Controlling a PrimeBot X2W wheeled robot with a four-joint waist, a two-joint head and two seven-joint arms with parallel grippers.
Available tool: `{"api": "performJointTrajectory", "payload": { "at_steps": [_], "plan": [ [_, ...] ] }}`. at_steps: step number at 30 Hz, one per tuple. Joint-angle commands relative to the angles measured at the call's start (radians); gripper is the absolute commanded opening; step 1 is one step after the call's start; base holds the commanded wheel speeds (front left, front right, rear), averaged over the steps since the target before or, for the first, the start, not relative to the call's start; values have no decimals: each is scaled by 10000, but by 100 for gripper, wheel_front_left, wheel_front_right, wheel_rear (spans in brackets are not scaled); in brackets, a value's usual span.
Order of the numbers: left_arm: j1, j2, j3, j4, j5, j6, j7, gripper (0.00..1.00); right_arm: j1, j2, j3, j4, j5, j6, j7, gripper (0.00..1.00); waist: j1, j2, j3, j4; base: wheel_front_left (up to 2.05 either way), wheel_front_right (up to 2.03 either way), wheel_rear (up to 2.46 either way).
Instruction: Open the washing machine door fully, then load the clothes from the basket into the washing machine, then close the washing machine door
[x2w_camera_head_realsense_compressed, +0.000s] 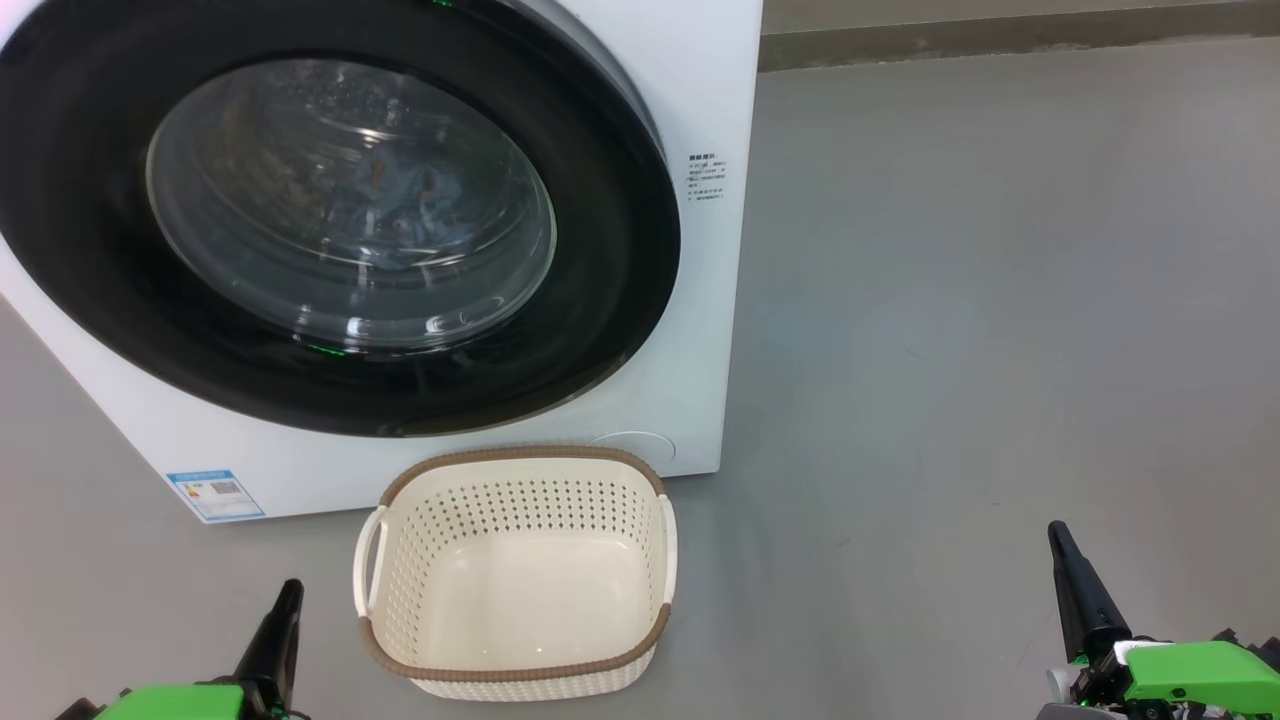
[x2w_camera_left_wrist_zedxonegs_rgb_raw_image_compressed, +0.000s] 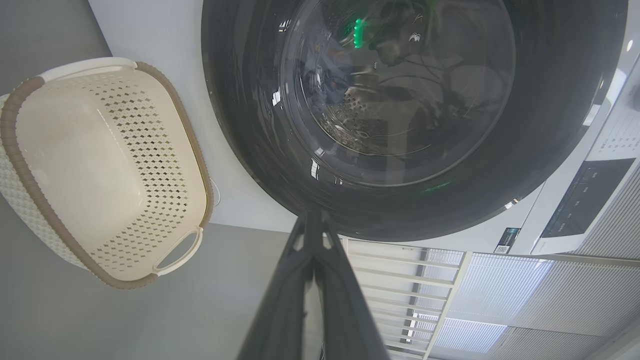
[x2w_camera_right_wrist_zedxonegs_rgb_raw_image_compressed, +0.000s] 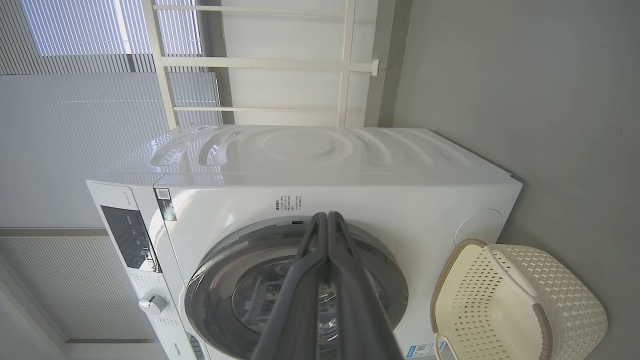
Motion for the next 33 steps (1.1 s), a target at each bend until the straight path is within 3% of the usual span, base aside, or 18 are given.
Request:
{"api": "performJointTrajectory", "payload": {
  "at_steps": [1,33],
  "plan": [
    [-406,114,338,-258,-89,-29,62,0,-454,-25,240,-303,65,16,66,0,0,0,0,0,0,0,0],
    [-410,84,381,-257,-53,-29,97,0,-456,-14,224,-302,52,16,79,0,0,0,0,0,0,0,0]
  ]
}}
